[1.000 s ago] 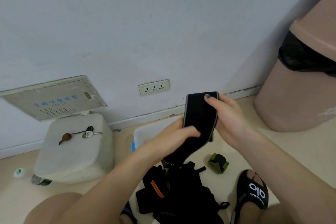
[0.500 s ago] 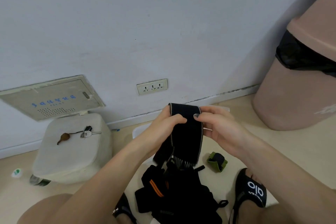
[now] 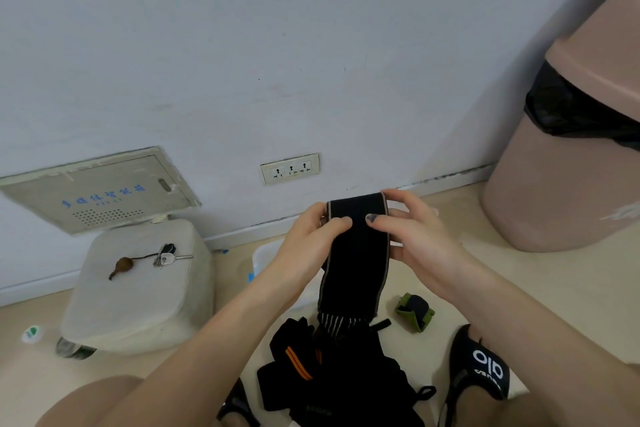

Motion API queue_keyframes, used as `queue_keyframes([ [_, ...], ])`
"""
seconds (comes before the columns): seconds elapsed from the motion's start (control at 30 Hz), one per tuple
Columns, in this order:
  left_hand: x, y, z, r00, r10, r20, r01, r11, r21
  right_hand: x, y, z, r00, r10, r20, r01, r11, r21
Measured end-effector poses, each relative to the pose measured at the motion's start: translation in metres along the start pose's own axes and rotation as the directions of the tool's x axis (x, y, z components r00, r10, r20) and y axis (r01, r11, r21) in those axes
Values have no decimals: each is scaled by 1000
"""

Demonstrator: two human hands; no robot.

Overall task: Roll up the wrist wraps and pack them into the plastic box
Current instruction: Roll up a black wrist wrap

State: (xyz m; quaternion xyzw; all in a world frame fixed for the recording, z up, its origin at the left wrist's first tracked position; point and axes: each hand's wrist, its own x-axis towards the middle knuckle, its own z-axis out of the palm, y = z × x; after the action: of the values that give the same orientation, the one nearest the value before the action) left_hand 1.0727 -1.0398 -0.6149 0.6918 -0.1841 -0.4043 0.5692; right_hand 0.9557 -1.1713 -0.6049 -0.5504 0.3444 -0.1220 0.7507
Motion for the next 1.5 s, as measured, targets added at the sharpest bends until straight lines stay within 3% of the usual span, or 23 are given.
queue_keyframes([
  [0.2, -1, 1, -1, 997, -9, 82, 3, 997, 72, 2, -1, -3, 996, -30, -82, 32, 999, 22],
  [0.47, 2, 2, -6, 992, 115, -41, -114, 993, 25, -2, -2, 1, 1000, 7, 30, -9, 999, 50],
  [0.73, -7, 8, -4, 985, 163, 59, -170, 973, 154, -1, -3, -1, 999, -19, -32, 21, 998, 64],
  [0.97, -3, 13, -9, 977, 202, -72, -197, 977, 77, -6, -3, 0, 990, -111, 86, 126, 973, -196],
  [1.3, -4, 13, -13, 974, 226, 0, -222, 955, 196, -2, -3, -3, 987, -155, 41, 157, 985, -74],
  [1.5, -5, 18, -13, 967, 249, -51, -237, 957, 167, -3, -8, -7, 979, -187, 81, 198, 965, -170],
])
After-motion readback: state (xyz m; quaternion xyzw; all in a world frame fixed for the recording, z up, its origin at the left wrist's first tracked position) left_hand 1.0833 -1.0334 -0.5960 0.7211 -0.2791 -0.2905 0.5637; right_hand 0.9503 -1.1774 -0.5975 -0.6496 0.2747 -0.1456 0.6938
